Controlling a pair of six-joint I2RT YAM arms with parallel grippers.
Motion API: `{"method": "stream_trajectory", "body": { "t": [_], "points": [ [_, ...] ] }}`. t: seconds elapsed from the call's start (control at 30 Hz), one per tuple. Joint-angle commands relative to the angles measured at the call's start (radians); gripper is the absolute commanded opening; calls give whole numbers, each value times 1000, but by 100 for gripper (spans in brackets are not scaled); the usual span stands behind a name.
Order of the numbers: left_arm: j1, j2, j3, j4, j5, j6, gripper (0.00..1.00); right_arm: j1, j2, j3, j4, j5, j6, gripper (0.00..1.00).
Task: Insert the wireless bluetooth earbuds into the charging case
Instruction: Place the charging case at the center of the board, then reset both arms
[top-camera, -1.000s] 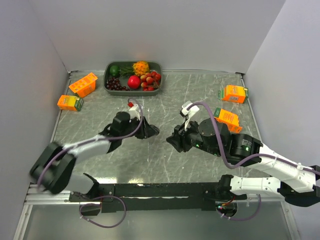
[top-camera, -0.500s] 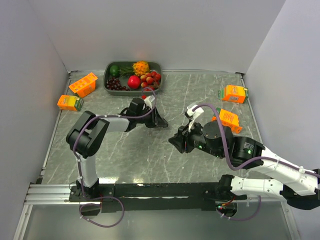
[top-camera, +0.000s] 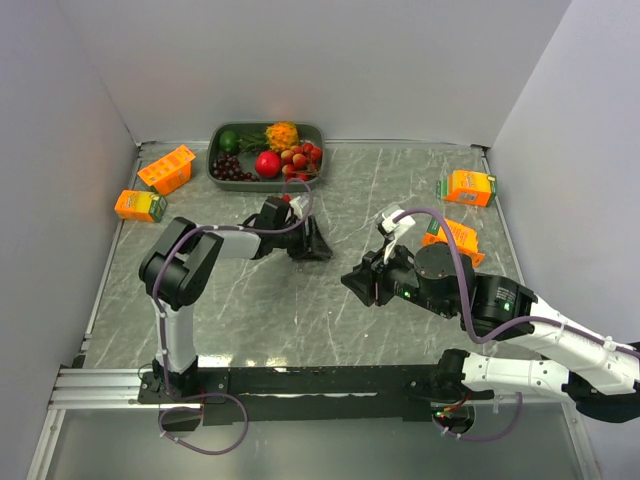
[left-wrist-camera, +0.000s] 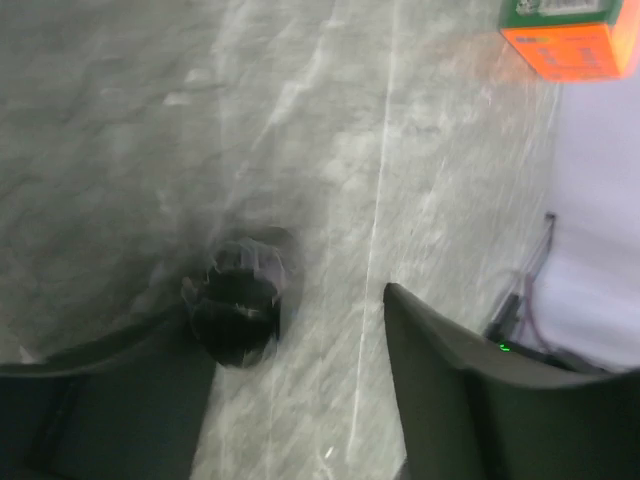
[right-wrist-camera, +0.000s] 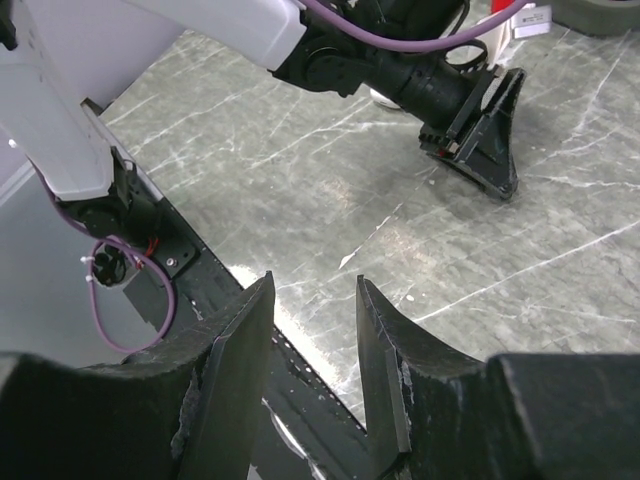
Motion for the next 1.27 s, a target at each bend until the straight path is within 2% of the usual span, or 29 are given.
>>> {"method": "stream_trajectory", "body": {
  "t": [0.0, 0.03, 0.1, 0.13, 0.37, 0.57, 0.6, 0.7, 0.77, 0.83, 0.87, 0.93, 1.0, 1.03, 1.17, 1.23],
  "points": [
    [-1, -35, -28, -100, -80, 55, 83, -6, -23, 5, 17, 3, -4, 46],
    [0, -44, -39, -121, -89, 69, 91, -6, -23, 6, 13, 3, -4, 46],
    [4, -77, -49, -146, -115, 81, 92, -5, -25, 9, 10, 6, -5, 46],
    [5, -89, -60, -162, -122, 90, 96, -5, -26, 11, 10, 8, -7, 46],
    [59, -222, -114, -293, -171, 138, 97, -5, -37, 3, 11, 5, -4, 46],
    [73, -471, -164, -426, -255, 182, 96, -8, -51, -17, 11, 19, -14, 47],
    [73, -562, -181, -448, -263, 182, 96, -6, -54, -21, 14, 23, -14, 47],
    [63, -760, -216, -491, -405, 143, 96, -8, -68, -46, 32, 38, -8, 48],
    [44, -901, -252, -504, -607, 49, 96, -6, -89, -81, 57, 42, -7, 49],
    [42, -981, -304, -555, -707, -76, 96, -8, -118, -131, 92, 39, -2, 52],
    [42, -1047, -319, -592, -811, -138, 96, -8, -131, -152, 138, 29, -1, 53],
    [42, -1101, -365, -630, -847, -195, 96, -8, -152, -190, 160, 52, 28, 63],
    [42, -1167, -391, -644, -835, -204, 96, -6, -158, -202, 174, 74, 59, 84],
    [42, -1184, -393, -658, -833, -206, 97, -8, -163, -208, 177, 103, 68, 99],
    [42, -1245, -370, -647, -754, -86, 97, -6, -161, -213, 187, 147, 93, 100],
    [42, -1267, -349, -664, -757, -37, 96, -6, -140, -204, 171, 164, 79, 99]
  ]
}}
